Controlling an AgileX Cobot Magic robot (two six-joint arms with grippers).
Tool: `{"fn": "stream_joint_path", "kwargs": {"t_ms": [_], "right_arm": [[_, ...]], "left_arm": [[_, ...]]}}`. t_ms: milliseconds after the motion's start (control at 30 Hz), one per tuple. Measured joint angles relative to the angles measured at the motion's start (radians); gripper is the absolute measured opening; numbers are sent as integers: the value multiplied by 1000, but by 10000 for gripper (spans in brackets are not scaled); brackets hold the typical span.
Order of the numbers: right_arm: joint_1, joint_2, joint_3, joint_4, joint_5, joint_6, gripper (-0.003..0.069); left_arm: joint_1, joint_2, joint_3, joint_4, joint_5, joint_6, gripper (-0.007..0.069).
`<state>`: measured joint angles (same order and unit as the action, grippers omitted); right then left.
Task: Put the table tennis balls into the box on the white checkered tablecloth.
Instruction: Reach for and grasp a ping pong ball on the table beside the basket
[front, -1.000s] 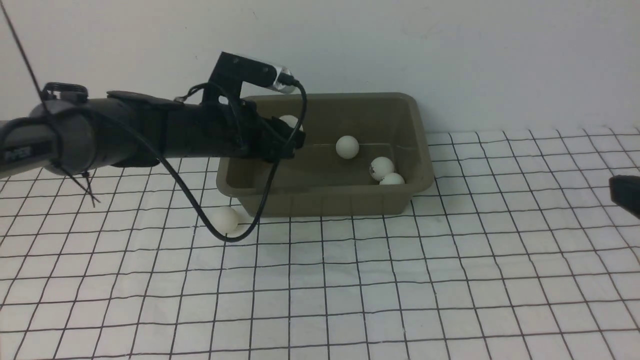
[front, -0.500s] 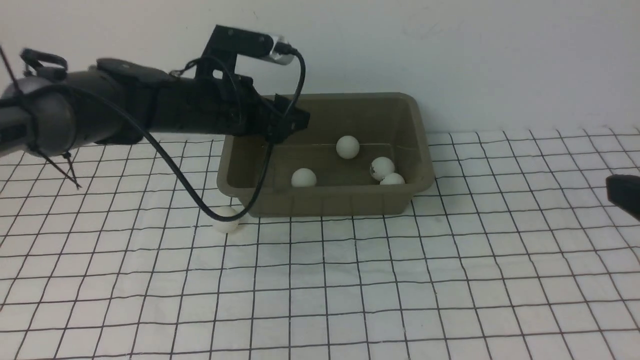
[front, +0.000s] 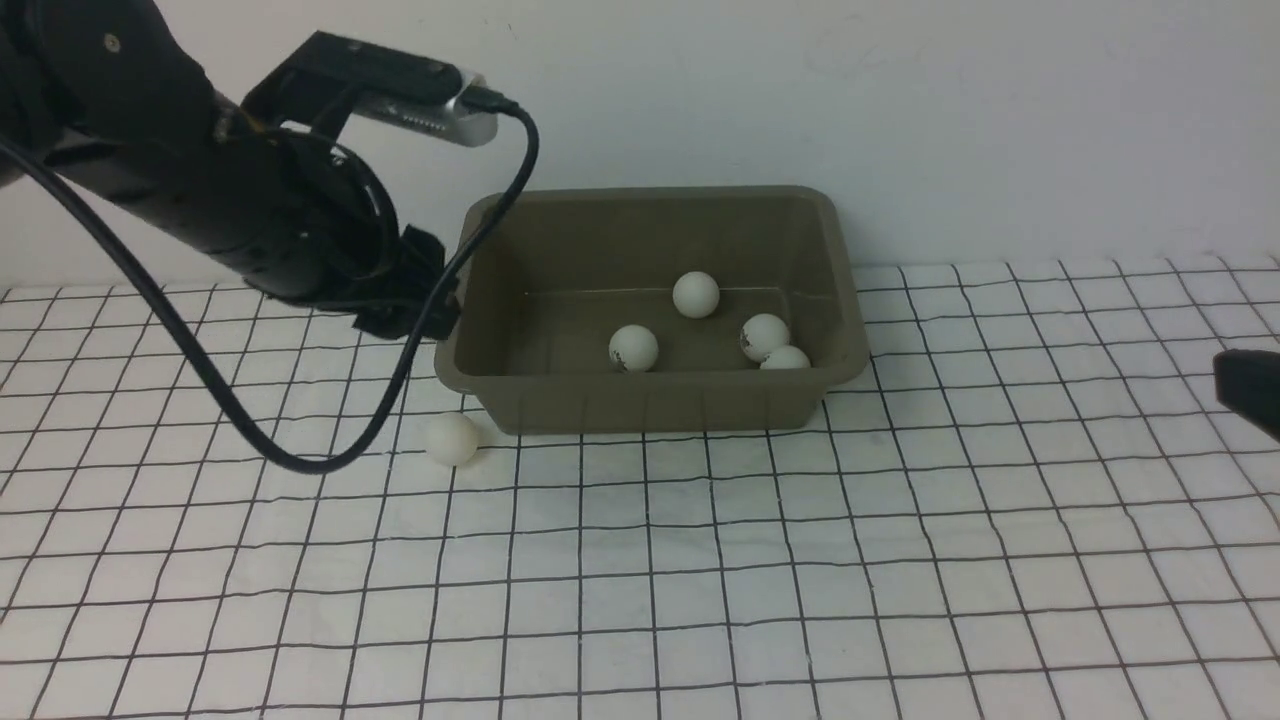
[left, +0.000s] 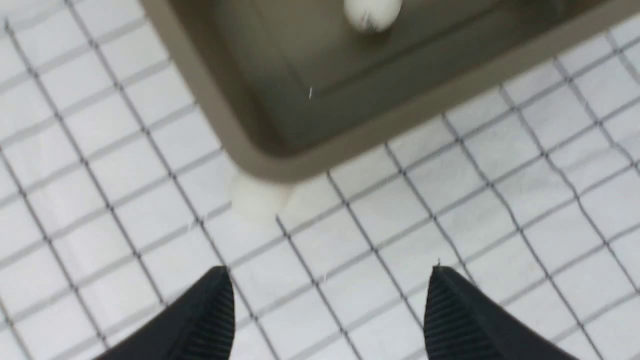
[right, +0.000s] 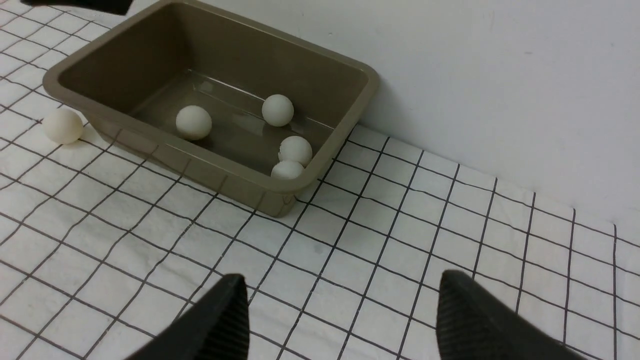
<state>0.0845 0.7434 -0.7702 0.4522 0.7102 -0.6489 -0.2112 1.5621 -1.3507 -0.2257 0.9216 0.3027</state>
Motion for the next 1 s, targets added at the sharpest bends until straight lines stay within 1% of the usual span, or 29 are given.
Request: {"fn": "stream_joint_path", "kwargs": {"t_ms": [133,300,433,533,600,633,667,733,867,1000], "right_arm": [[0,0,0,1,0,0,461],[0,0,0,1,0,0,461],[0,0,0,1,0,0,461],[0,0,0,1,0,0,461],[0,0,0,1,0,0,461],[0,0,0,1,0,0,461],[0,0,0,1,0,0,461],[0,0,0,1,0,0,461],[0,0,0,1,0,0,461],[0,0,0,1,0,0,461]], "left_arm": [[0,-18,0,14,77,-38,437],[0,-27,10,-10,175,-44,391],[0,-43,72,-24,205,-45,377],[0,-59,147,-25,178,-45,374],[0,-67,208,-25,77,-44,374],[0,-67,213,-25,65,-43,374],[0,-67,265,-25,-57,-36,374],[0,-60,326,-25,-236,-15,374],[0,-18,398,-27,-466,39,382],[0,53,409,-29,-597,82,442]]}}
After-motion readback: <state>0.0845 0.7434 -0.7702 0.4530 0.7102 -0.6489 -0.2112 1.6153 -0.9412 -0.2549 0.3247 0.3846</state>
